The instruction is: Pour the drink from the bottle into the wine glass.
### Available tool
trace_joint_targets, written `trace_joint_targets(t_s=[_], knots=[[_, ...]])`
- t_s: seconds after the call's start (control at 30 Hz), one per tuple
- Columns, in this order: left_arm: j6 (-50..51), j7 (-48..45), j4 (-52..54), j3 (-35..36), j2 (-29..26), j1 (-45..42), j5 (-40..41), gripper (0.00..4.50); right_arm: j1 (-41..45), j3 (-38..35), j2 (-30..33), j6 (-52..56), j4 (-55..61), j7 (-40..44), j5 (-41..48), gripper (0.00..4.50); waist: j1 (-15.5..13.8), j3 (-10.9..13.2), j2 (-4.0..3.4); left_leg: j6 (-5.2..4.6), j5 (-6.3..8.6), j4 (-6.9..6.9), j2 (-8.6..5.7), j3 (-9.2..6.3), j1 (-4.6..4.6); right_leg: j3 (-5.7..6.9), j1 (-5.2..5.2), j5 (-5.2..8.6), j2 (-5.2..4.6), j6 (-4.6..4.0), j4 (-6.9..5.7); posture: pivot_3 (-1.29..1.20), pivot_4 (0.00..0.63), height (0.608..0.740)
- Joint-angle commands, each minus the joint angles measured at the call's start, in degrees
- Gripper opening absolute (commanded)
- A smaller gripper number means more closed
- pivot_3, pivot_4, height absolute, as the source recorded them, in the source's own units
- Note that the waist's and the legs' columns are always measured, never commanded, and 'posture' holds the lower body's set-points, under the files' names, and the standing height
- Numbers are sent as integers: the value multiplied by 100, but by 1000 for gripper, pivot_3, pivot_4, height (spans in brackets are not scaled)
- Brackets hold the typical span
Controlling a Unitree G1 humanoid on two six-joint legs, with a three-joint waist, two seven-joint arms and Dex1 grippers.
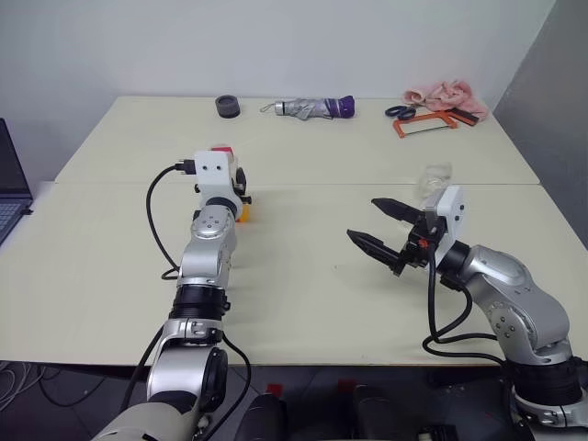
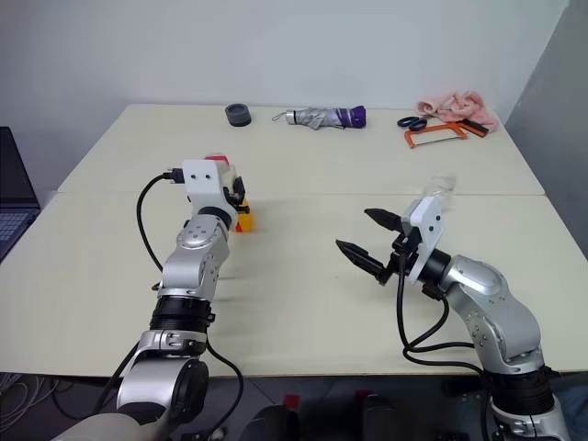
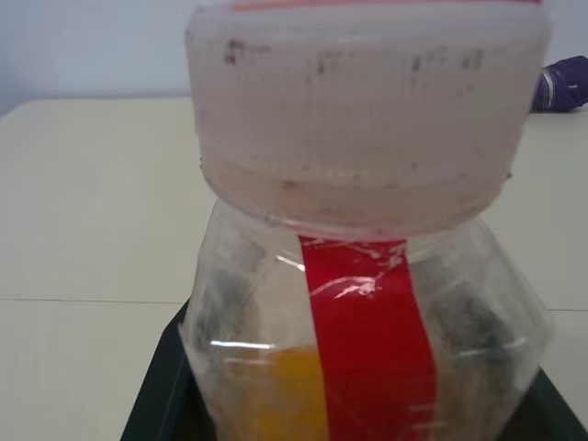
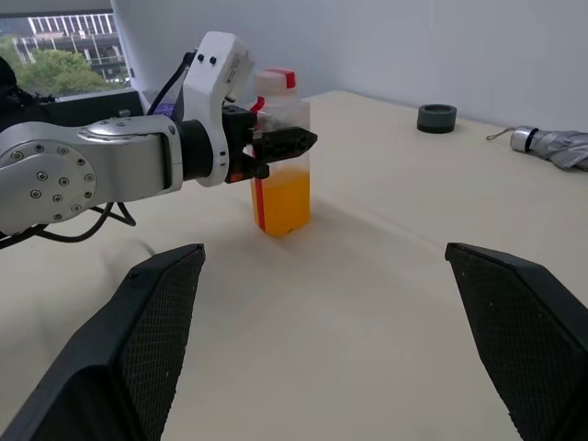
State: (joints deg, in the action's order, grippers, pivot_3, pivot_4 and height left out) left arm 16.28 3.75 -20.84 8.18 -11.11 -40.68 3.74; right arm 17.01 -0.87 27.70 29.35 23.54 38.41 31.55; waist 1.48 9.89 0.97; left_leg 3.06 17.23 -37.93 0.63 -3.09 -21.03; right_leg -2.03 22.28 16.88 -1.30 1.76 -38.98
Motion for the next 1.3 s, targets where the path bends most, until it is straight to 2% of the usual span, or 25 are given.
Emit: trace_joint_targets(t_s=[0.03, 0.17, 0.23, 0.27, 0.43, 0.47, 1.03, 1.13, 1.3], knots=[[-206, -55, 269, 3, -47, -58, -37, 1820, 50, -57, 4, -110, 151, 25, 17, 4500, 0, 0, 0, 0, 0, 0, 0, 0, 0, 0, 0, 0, 0, 0, 0, 0, 150, 740], [-265, -155, 338, 51, 10, 23, 69, 1820, 69, -43, -4, -87, 160, 7, 17, 4500, 0, 0, 0, 1, -1, 0, 0, 0, 0, 0, 0, 0, 0, 0, 0, 0, 150, 740], [-307, -221, 401, 100, 44, 73, 171, 2540, 73, -44, -5, -74, 171, -1, 24, 4500, 0, 0, 0, 2, -1, 0, 1, 0, 0, -1, 0, 0, 0, 0, 0, 0, 150, 740], [-309, -241, 422, 113, 50, 87, 200, 2705, 74, -43, -4, -73, 172, -1, 24, 4500, 0, 0, 0, 3, -2, 0, 1, 0, -1, 0, 0, 0, 0, 0, 0, 0, 150, 740], [-298, -245, 475, 62, -2, 104, 108, 4337, 71, -32, -9, -85, 147, 8, 14, 4500, 0, 0, 0, 4, -2, 0, 0, 0, -1, -1, 0, 0, -1, 0, 0, 0, 150, 740], [-307, -245, 490, 45, -14, 103, 78, 4459, 70, -30, -11, -90, 142, 8, 10, 4500, 0, 0, 0, 4, -2, 0, 0, 0, -1, -1, 0, 0, 0, 0, 0, 0, 150, 740], [-230, -107, 454, 23, -15, -23, -90, 4459, 34, -30, -8, -89, 110, 34, -43, 4500, 0, 0, 0, 3, -2, 0, 0, 0, -1, 0, 0, 0, 0, 0, 0, 0, 150, 740], [-242, -113, 419, 10, -19, -59, -98, 3843, 31, -36, -7, -85, 111, 37, -46, 4500, 0, 0, 0, 3, -2, 0, 0, 0, -1, -1, 0, 0, 0, 0, 0, 0, 150, 740], [-277, -122, 392, 0, -20, -85, -93, 2261, 33, -39, -6, -89, 109, 49, -53, 4500, 0, 0, 0, 3, -2, 0, -1, 0, -1, 0, 0, 0, 0, 0, 0, 0, 150, 740]])
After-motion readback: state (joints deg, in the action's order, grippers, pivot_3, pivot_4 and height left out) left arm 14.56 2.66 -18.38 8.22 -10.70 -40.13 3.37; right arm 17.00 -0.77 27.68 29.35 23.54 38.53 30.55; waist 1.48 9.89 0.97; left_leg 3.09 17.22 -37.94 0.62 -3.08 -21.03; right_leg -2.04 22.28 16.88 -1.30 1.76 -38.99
